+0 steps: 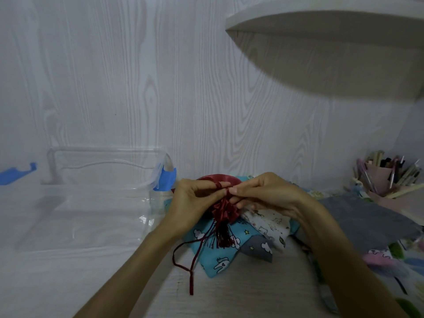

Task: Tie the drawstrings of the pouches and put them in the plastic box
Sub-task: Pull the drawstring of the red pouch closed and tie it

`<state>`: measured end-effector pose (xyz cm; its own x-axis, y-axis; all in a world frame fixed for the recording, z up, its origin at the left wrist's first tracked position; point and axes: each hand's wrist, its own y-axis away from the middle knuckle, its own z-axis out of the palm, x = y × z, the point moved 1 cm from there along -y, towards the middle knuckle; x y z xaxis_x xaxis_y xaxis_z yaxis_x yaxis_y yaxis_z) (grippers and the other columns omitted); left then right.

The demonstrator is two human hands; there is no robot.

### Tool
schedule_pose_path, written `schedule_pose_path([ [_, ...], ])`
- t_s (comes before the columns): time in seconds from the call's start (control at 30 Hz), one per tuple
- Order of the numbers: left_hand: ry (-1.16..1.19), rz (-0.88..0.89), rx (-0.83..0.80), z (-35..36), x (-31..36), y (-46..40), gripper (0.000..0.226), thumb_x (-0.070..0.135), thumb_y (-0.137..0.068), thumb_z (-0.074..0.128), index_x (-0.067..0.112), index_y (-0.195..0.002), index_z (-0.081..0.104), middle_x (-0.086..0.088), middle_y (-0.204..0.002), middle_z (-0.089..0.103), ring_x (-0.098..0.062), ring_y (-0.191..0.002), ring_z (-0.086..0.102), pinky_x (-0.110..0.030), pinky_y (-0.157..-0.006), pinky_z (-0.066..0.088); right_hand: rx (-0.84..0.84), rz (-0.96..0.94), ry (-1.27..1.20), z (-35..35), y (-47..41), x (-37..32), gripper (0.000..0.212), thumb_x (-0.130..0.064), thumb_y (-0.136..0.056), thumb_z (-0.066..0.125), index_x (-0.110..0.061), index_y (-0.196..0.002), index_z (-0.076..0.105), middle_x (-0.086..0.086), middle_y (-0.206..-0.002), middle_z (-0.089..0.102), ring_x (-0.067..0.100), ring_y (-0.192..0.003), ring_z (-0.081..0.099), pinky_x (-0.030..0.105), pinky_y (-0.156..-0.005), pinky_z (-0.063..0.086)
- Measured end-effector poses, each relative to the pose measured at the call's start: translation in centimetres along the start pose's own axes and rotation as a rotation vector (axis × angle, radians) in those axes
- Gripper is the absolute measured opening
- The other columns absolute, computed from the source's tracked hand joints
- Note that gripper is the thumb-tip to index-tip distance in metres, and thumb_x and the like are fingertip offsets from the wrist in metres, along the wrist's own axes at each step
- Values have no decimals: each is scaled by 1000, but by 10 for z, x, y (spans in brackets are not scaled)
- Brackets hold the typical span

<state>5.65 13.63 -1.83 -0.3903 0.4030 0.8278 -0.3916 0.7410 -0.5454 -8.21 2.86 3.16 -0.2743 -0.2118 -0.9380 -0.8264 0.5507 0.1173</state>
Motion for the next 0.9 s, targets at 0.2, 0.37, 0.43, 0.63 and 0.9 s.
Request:
schedule_pose_path([
  [0.2, 10, -22, -28, -2, 3, -3, 22, 9, -79, 70, 6, -100, 73, 0, -91, 76, -12, -87, 72, -17, -75, 55, -38, 55, -132, -3, -5, 2, 15, -17, -87, 58, -10, -76, 65, 0, -69, 62, 8, -61, 54, 19, -54, 40],
  [0.37, -1, -4, -21, -9, 7, -2, 19, 5, -79, 69, 5, -98, 73, 1, -89, 76, -10, -85, 71, -14, -73, 53, -163, 53, -622, 0, -7, 5, 29, -28, -74, 53, -17, -49, 43, 3, -71, 53, 16, -66, 46, 28, -67, 34],
  [0.43, -5, -9, -17, -12, 6, -3, 16, 4, -79, 69, 10, -93, 74, 3, -84, 76, -8, -82, 71, -14, -71, 53, -61, 5, -682, -9, -3, 5, 37, -30, -77, 58, -17, -46, 42, 3, -67, 58, 16, -64, 52, 28, -72, 36],
  [0.63, -24, -24, -4, -15, 4, -3, 11, 7, -79, 70, 8, -89, 75, 2, -88, 76, -9, -85, 71, -15, -73, 54, 692, -192, 361, -42, 8, 12, 50, -43, -86, 61, -10, -49, 53, 8, -44, 48, 16, -47, 46, 27, -59, 38],
  [0.9, -34, -39, -20, -12, 8, -3, 11, 6, -79, 70, 10, -88, 75, 5, -83, 76, -7, -80, 71, -13, -68, 54, 485, -342, 538, -43, 14, -4, 23, -25, -90, 60, -29, -112, 61, -11, -113, 59, 4, -72, 51, 15, -69, 43],
])
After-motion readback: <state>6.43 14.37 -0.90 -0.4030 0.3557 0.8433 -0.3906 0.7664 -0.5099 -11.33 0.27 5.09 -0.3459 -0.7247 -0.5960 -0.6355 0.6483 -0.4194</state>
